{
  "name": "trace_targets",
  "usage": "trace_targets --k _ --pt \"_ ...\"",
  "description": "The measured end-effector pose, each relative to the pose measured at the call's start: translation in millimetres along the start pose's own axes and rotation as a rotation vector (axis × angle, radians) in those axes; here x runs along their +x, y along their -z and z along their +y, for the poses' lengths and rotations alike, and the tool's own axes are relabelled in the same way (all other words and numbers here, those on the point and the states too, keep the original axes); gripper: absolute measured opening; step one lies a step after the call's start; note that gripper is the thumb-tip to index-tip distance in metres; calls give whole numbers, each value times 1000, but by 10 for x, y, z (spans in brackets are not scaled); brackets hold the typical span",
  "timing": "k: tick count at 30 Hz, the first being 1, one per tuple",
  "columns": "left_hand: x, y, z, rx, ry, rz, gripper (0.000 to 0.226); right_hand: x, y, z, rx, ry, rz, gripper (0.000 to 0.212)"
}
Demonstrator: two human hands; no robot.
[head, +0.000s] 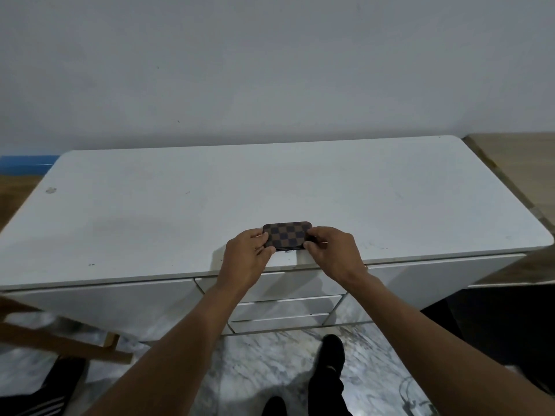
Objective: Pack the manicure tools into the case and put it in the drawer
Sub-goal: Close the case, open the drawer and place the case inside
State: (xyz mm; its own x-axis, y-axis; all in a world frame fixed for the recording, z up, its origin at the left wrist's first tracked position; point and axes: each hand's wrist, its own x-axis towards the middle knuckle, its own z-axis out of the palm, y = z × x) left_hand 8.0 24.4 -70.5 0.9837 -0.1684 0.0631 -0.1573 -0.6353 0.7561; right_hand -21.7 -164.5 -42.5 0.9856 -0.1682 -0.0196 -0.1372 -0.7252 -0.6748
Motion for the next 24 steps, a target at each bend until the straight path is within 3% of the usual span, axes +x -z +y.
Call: trace_targets --k 14,20,24 --pt "76 -43 1 170 -67 -5 28 101 -118 -17 -133 -24 -23 14" --pt "51 -47 25 73 -20 23 30 39 -85 -56 -49 -53 6 18" --pt "10 -5 28 -74 70 9 40 -18 -31 -70 1 -75 -16 32"
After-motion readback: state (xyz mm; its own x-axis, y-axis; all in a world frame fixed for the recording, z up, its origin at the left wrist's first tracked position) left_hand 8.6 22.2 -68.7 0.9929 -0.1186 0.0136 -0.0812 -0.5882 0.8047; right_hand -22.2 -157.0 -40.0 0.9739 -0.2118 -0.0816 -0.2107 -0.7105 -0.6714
